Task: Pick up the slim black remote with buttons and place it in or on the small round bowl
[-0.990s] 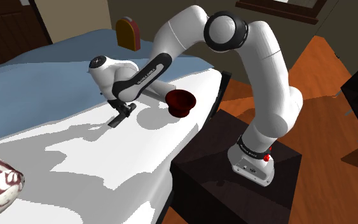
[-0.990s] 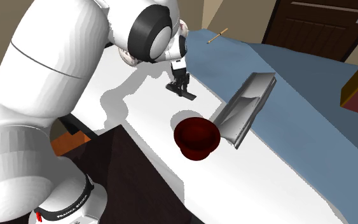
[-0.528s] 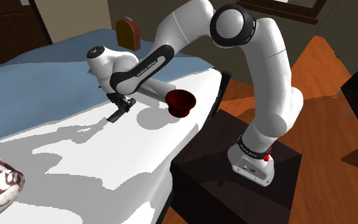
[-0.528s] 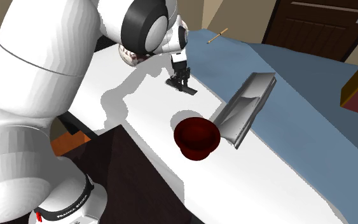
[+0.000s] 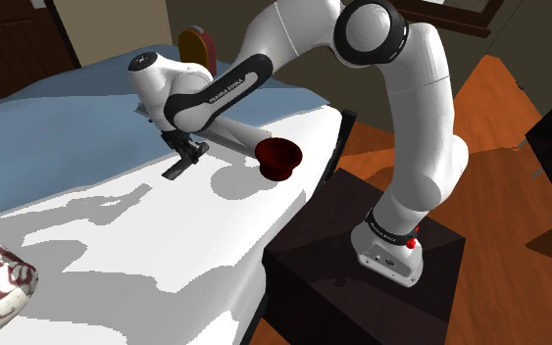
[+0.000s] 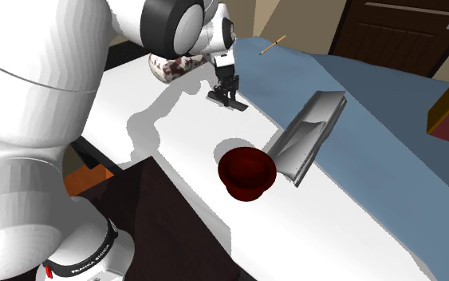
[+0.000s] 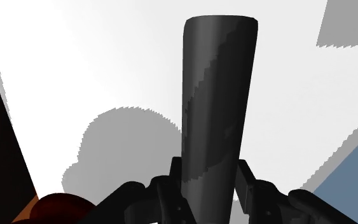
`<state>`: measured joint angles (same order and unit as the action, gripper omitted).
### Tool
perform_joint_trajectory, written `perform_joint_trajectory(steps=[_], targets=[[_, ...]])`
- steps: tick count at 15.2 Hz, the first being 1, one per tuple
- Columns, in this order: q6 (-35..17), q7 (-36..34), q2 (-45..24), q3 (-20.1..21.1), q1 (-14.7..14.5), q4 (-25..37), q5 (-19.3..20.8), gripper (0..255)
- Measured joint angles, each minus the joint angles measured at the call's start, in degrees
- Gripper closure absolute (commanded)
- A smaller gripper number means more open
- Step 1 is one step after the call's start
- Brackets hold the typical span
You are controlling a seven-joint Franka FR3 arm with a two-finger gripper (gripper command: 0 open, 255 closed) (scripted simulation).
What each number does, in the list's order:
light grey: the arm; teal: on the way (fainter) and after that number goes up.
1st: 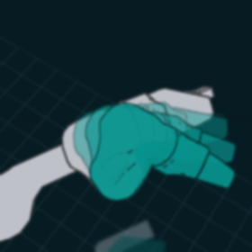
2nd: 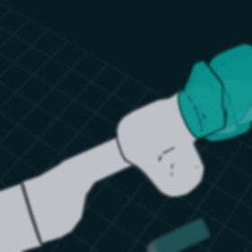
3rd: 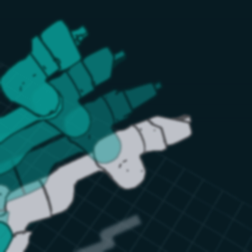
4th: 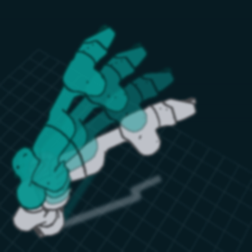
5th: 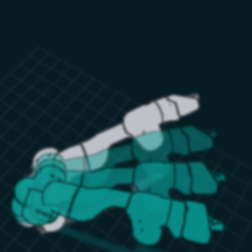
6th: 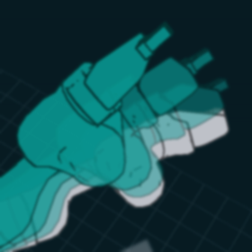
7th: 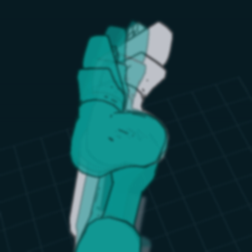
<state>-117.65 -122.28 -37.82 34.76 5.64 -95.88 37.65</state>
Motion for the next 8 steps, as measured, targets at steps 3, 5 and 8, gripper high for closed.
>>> perform_joint_trajectory(steps=[3, 5, 8], targets=[[1.33, 0.61, 1.10, 0.60, 0.20, 0.42, -0.84, 255], [2.20, 1.11, 2.02, 1.02, 0.50, 0.54, -1.47, 255], [3.92, 1.95, 3.25, 1.67, 0.75, 1.30, -2.47, 255]])
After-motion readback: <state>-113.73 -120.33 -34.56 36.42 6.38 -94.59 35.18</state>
